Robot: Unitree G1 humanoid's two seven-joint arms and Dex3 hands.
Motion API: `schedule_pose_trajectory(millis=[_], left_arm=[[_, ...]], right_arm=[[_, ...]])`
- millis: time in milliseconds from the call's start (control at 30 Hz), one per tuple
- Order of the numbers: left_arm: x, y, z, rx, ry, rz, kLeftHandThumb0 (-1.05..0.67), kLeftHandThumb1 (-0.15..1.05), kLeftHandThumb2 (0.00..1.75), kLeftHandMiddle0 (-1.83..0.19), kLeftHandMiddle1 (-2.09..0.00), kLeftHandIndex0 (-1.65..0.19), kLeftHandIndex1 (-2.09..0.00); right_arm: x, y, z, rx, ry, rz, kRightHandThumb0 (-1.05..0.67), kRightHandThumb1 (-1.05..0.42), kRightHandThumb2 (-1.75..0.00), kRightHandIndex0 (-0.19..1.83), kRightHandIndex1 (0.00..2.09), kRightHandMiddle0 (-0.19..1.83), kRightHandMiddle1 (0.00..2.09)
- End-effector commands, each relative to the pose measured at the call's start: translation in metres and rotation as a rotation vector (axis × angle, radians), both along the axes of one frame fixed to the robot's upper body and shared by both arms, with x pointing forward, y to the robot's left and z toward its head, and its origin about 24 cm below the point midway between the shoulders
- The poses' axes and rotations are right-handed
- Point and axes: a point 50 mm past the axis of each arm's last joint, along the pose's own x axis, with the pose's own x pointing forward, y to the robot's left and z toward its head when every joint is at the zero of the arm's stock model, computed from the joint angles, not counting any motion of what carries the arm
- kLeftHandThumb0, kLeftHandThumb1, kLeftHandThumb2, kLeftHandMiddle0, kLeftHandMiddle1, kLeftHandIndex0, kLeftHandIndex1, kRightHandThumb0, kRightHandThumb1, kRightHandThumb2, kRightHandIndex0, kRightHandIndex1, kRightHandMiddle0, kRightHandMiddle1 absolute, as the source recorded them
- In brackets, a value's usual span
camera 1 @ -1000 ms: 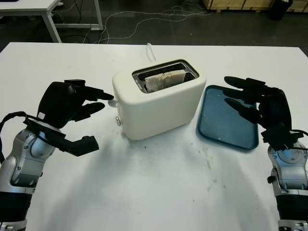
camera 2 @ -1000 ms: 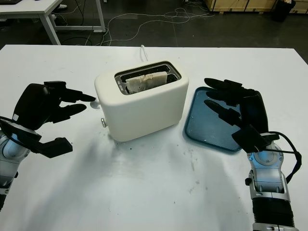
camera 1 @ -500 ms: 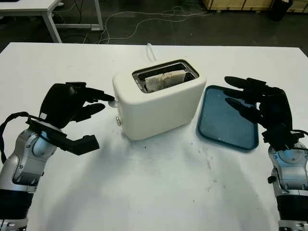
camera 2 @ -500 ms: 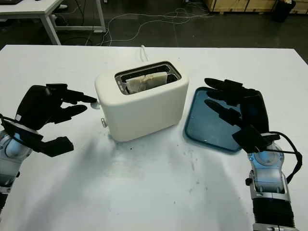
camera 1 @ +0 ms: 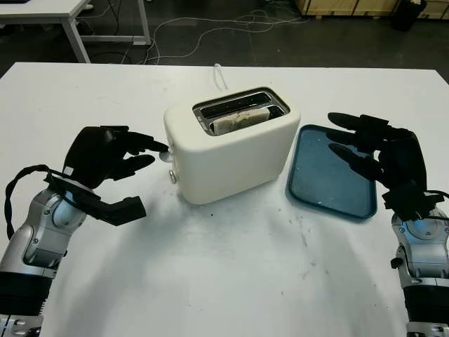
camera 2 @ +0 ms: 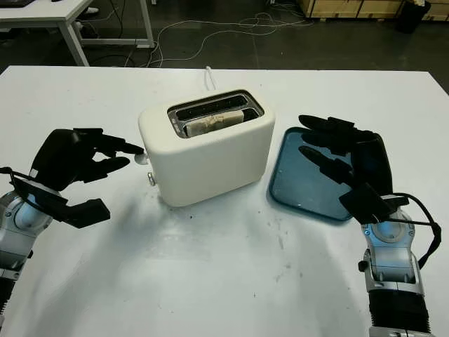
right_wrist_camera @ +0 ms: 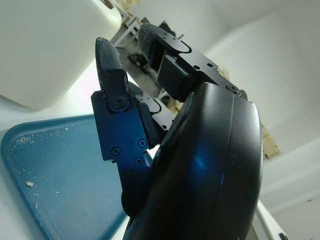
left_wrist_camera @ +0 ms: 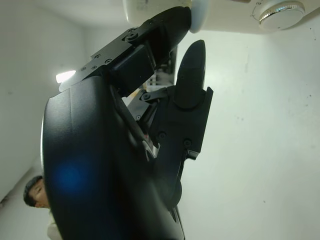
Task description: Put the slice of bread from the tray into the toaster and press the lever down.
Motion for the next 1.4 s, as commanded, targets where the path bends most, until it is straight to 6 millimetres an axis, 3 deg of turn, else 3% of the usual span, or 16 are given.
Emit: schedule_pose_trajectory(millis=[0, 233, 467, 567, 600, 667, 833, 1000, 1367], left_arm=[[-0.003, -0.004, -0.013, 0.003, 0.06, -0.013, -0.24, 0.92, 0.24, -0.83, -1.04, -1.09, -0.1], [-0.017, -0.024, -0.043, -0.127, 0.127, -0.066, -0.23, 0.92, 0.24, -0.81, -1.17, -1.09, -0.12], [-0.031, -0.071, -0.11, -0.283, 0.201, 0.05, -0.22, 0.92, 0.3, -0.78, -1.13, -1.06, -0.14], [-0.032, -0.088, -0.136, -0.252, 0.295, 0.047, -0.22, 0.92, 0.39, -0.74, -1.16, -1.04, -0.15], [-0.033, -0.092, -0.142, -0.246, 0.333, 0.024, -0.21, 0.9, 0.34, -0.79, -1.12, -1.06, -0.17], [-0.034, -0.098, -0.151, -0.233, 0.399, -0.016, -0.23, 0.91, 0.36, -0.74, -1.24, -1.02, -0.24], [-0.036, -0.098, -0.154, -0.23, 0.412, -0.025, -0.23, 0.92, 0.36, -0.72, -1.25, -0.97, -0.33], [-0.034, -0.092, -0.151, -0.216, 0.372, -0.006, -0.24, 0.92, 0.36, -0.66, -1.33, -0.78, -0.7], [-0.031, -0.081, -0.137, -0.137, 0.322, -0.004, -0.22, 0.91, 0.34, -0.7, -1.28, -0.75, -0.75]], right_arm=[[-0.002, -0.003, -0.001, 0.014, 0.004, -0.012, -0.47, -0.92, -0.09, 1.01, 0.0, 0.89, 0.0], [-0.003, 0.0, -0.007, 0.008, 0.025, -0.004, -0.47, -0.92, -0.1, 1.04, 0.01, 0.91, 0.01], [-0.002, 0.005, -0.017, 0.02, 0.066, -0.002, -0.49, -0.92, -0.09, 1.06, 0.02, 0.91, 0.0], [-0.002, 0.004, -0.017, 0.013, 0.067, 0.0, -0.47, -0.92, -0.1, 1.07, 0.02, 0.9, 0.0], [-0.002, 0.004, -0.017, 0.011, 0.066, 0.0, -0.47, -0.92, -0.1, 1.06, 0.02, 0.9, 0.0], [-0.002, 0.002, -0.018, 0.013, 0.069, -0.005, -0.46, -0.92, -0.1, 1.06, 0.02, 0.9, 0.0], [-0.001, 0.002, -0.019, 0.017, 0.078, 0.0, -0.45, -0.92, -0.1, 1.04, 0.01, 0.89, 0.0], [-0.001, 0.003, -0.017, 0.018, 0.081, -0.002, -0.45, -0.92, -0.11, 1.05, 0.01, 0.89, 0.0], [-0.001, 0.003, -0.017, 0.01, 0.076, -0.004, -0.43, -0.92, -0.11, 1.06, 0.01, 0.89, 0.0]])
